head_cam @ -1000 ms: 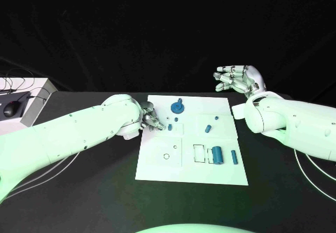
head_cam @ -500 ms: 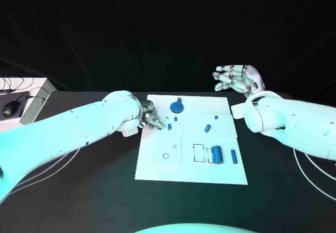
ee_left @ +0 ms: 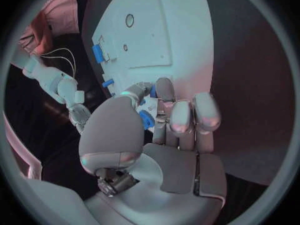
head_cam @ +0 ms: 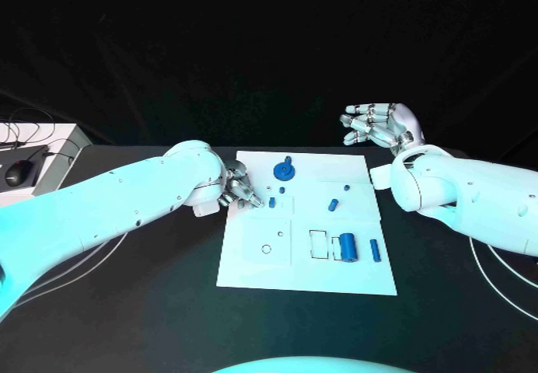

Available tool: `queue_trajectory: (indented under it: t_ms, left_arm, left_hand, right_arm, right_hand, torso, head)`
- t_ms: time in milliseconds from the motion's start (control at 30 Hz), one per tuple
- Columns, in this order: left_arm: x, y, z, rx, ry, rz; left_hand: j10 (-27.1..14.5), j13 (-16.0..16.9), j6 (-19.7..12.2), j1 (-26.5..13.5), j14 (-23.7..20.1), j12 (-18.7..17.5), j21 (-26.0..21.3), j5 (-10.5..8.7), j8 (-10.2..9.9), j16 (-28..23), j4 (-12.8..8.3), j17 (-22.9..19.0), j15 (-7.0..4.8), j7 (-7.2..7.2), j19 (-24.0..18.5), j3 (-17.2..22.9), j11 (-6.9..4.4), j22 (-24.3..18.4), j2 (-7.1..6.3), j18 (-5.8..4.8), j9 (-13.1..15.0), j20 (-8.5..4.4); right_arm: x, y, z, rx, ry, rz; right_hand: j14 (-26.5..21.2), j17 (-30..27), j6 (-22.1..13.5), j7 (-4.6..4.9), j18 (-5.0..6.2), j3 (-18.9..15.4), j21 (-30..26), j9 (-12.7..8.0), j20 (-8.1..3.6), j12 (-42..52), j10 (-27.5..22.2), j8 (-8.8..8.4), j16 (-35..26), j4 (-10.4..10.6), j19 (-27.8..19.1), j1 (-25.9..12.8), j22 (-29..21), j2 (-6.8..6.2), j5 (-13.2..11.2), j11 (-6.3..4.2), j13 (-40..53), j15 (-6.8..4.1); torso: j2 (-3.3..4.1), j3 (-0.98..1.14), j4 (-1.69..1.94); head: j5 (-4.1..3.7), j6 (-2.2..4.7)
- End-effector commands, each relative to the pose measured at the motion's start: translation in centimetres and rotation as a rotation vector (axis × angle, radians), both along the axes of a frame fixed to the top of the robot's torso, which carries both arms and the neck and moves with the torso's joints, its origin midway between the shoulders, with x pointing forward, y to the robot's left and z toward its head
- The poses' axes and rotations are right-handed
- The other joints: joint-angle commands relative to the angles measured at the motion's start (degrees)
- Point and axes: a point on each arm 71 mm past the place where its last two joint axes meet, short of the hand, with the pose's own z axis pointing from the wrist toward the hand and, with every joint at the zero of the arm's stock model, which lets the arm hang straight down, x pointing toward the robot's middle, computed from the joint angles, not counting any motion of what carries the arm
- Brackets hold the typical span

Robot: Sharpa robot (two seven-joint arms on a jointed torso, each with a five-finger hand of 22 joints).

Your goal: Assemble the parts on the task board

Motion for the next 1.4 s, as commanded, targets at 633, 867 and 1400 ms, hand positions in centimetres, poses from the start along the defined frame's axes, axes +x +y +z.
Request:
queue_trajectory:
  t_ms: [633, 867, 1400]
  left_arm:
    - [0.42, 0.15, 0.34, -0.007, 0.014, 0.012]
    - [0.64, 0.15, 0.25, -0.008, 0.017, 0.024]
    - [0.83, -0.04, -0.07, 0.019, 0.055, 0.031]
  left_hand:
    - [-0.09, -0.25, 0.22, 0.76, -0.07, 0.56, 0.06, 0.24, -0.10, 0.05, -7.34, -0.05, 0.23, -0.01, -0.28, 7.04, -0.19, 2.64, 1.85, -0.11, 0.57, 0.15]
    - [-0.57, -0.40, -0.20, 1.09, -0.14, 0.68, -0.45, 0.02, -0.40, -0.26, -7.02, -0.30, 0.21, 0.11, -0.48, 6.10, -0.14, 2.31, 2.03, 0.21, 0.68, 0.40]
    - [-1.18, 0.21, -0.91, 2.75, -0.12, 0.09, -1.04, 0.13, -1.35, -0.70, -7.14, 0.43, 0.19, 0.49, -0.60, 0.75, -0.10, 1.96, 3.62, 0.29, -0.72, 0.34]
  right_arm:
    - [-0.03, 0.17, 0.04, 0.001, -0.007, 0.019]
    - [-0.03, 0.19, 0.04, 0.000, -0.008, 0.020]
    - [-0.01, 0.20, 0.03, -0.002, -0.008, 0.020]
  right_hand:
    - [-0.39, -0.06, -0.35, 0.24, 0.68, -0.11, 0.21, -0.07, -0.03, -0.21, -0.26, 0.00, -0.22, -0.16, -0.45, 0.23, -0.06, 0.08, 0.19, 0.02, -0.07, -0.06]
    - [-0.45, -0.12, -0.39, 0.25, 0.70, -0.08, 0.30, -0.07, -0.01, -0.18, -0.31, 0.02, -0.21, -0.20, -0.51, 0.29, -0.19, 0.08, 0.20, 0.03, -0.07, -0.04]
    - [-0.50, -0.12, -0.38, 0.25, 0.70, 0.13, 0.34, -0.07, -0.02, -0.21, -0.34, 0.02, -0.21, -0.31, -0.54, 0.47, -0.20, 0.25, 0.39, 0.03, -0.08, -0.04]
  torso:
    - [0.05, 0.02, -0.01]
    - [-0.05, 0.02, 0.02]
    - [0.04, 0.02, -0.04]
  head:
    - [-0.09, 0.07]
    - [-0.08, -0.03]
    - [0.04, 0.11]
